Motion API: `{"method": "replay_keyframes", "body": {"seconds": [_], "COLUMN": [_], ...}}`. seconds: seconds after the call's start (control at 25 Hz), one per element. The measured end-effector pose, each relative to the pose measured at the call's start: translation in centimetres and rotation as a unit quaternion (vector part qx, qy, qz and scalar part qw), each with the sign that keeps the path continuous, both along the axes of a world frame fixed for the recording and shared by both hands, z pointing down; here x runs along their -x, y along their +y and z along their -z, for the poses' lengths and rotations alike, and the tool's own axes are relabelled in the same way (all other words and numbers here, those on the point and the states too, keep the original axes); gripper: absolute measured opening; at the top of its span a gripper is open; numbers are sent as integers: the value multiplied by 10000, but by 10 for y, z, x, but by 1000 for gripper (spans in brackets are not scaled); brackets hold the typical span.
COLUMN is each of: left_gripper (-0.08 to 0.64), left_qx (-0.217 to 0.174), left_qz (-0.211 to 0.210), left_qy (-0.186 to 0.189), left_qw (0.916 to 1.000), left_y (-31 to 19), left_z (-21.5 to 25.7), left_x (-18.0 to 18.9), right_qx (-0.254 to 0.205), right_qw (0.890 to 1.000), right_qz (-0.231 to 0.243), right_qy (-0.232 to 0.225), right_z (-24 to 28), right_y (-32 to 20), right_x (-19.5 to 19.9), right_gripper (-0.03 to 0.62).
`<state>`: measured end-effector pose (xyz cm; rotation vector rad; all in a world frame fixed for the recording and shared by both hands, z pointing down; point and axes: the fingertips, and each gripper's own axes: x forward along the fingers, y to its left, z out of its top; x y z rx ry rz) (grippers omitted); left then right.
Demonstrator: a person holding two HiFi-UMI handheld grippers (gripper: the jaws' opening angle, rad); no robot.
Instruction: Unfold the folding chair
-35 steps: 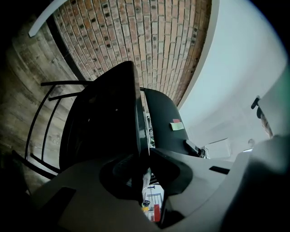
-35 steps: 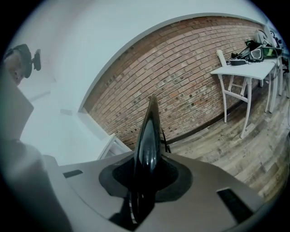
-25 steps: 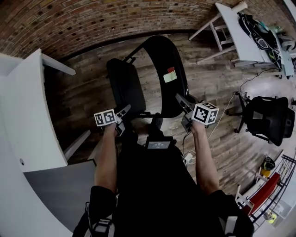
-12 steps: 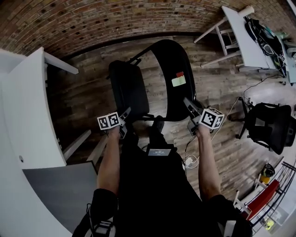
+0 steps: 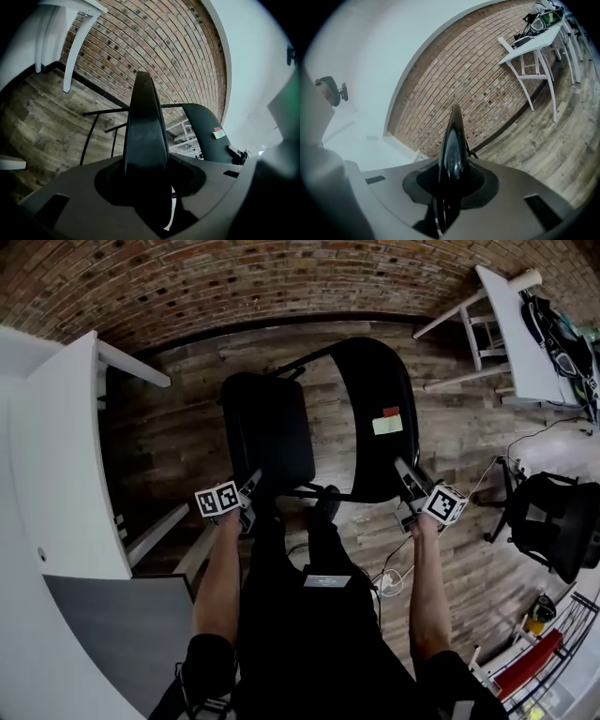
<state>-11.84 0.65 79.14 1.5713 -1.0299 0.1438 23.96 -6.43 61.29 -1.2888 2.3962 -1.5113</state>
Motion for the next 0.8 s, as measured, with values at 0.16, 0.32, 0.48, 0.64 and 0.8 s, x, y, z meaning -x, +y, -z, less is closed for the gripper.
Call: {"method": "replay_keyframes", "body": {"seconds": [0.16, 0.32, 0.48, 0.64, 0.8], "left_gripper": [196, 196, 198, 209, 230], "left_qx": [-31, -30, -35, -39, -24], "left_qz": [116, 183, 265, 344, 419], "left_qy": [1, 27, 85, 59, -196], "left_qw": [9999, 9998, 9996, 9994, 9989], "left_y": [-2, 0, 2, 3, 4], "left_z": [-12, -27, -32, -46, -56], "left_x": [12, 33, 41, 57, 69], "right_qx": [-89, -166, -206, -241, -227], "right_qw": [9997, 9990, 9983, 9975, 9967], "right_qz": [-85, -231, -244, -274, -327], "right_qy": [-188, -340, -493, -611, -707], "right_z": [-11, -25, -30, -43, -52], "right_y": [-6, -6, -10, -12, -12], "right_x": [-6, -3, -11, -10, -16], "right_gripper": [81, 81, 81, 81, 81]}}
